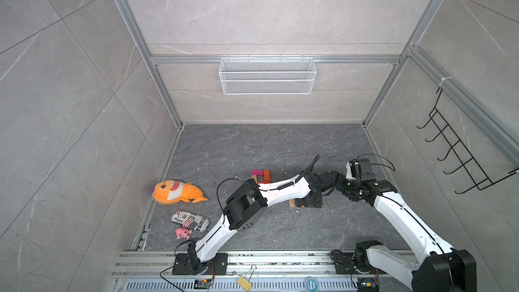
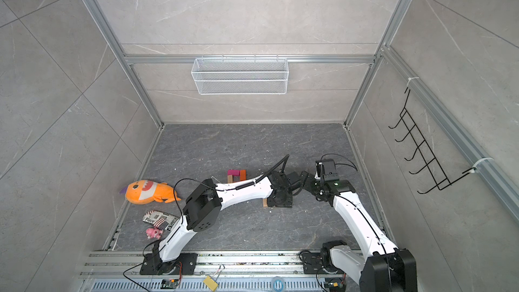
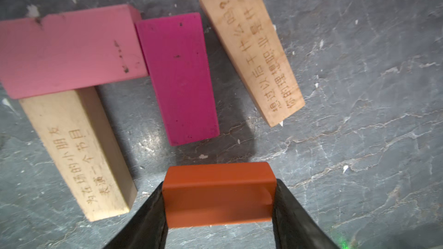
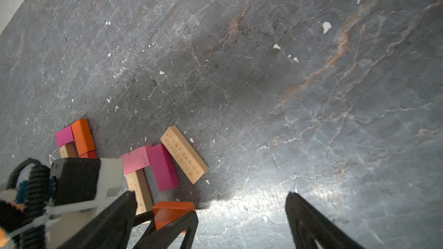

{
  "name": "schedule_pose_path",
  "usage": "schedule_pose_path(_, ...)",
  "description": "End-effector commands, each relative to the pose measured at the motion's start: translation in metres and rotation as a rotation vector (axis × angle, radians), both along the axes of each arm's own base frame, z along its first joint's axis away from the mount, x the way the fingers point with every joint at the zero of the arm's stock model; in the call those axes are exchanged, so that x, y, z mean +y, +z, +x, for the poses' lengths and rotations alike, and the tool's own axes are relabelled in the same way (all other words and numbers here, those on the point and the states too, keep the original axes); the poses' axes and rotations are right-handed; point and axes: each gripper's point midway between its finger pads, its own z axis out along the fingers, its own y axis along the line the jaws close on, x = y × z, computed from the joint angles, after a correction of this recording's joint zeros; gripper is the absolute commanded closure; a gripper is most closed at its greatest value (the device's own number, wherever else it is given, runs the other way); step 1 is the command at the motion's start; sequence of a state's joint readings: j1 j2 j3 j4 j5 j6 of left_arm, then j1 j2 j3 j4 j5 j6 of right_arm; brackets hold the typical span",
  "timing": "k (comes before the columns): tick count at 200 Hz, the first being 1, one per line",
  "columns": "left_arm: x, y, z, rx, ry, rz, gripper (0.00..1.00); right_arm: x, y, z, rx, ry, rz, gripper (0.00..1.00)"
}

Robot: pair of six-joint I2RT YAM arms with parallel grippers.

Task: Assemble the letter p with building blocks
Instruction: Assemble the building block at the center of the board.

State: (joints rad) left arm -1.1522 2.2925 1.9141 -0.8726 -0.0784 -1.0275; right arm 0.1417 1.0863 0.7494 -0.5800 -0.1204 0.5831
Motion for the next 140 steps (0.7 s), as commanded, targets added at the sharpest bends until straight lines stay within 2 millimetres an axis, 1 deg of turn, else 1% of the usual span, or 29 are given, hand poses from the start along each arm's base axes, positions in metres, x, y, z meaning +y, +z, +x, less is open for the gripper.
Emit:
schedule_pose_path(1, 0.012, -0.011, 0.007, 0.000, 0.050, 0.060, 0.51, 0.010, 0.008, -0.006, -0.017, 0.043, 0.034, 0.00)
schedule_pose_path(20, 0.012, -0.011, 0.010, -0.002, 0.063, 0.055, 0.51, 0.009, 0.008, -0.006, -0.017, 0.039, 0.030, 0.00)
schedule_pose_path(22, 0.015, -0.022, 0.009, 0.008, 0.064, 0.078, 0.51, 0.008, 0.008, -0.007, -0.015, 0.037, 0.027, 0.00)
schedule_pose_path(24, 0.016, -0.025, 0.009, 0.011, 0.066, 0.085, 0.51, 0.008, 0.008, -0.007, -0.013, 0.036, 0.024, 0.00)
schedule_pose_path(33, 0.017, -0.028, 0.010, 0.015, 0.077, 0.088, 0.51, 0.004, 0.008, -0.007, -0.012, 0.024, 0.005, 0.00)
schedule_pose_path(56, 0.016, -0.030, 0.013, 0.015, 0.079, 0.085, 0.51, -0.005, 0.009, -0.009, -0.013, -0.006, -0.031, 0.00)
schedule_pose_path(100, 0.020, -0.034, 0.019, 0.019, 0.101, 0.095, 0.51, -0.017, 0.014, -0.012, -0.031, -0.064, -0.075, 0.00)
schedule_pose_path(140, 0.019, -0.037, 0.019, 0.024, 0.102, 0.096, 0.51, -0.016, 0.014, -0.012, -0.033, -0.061, -0.069, 0.00)
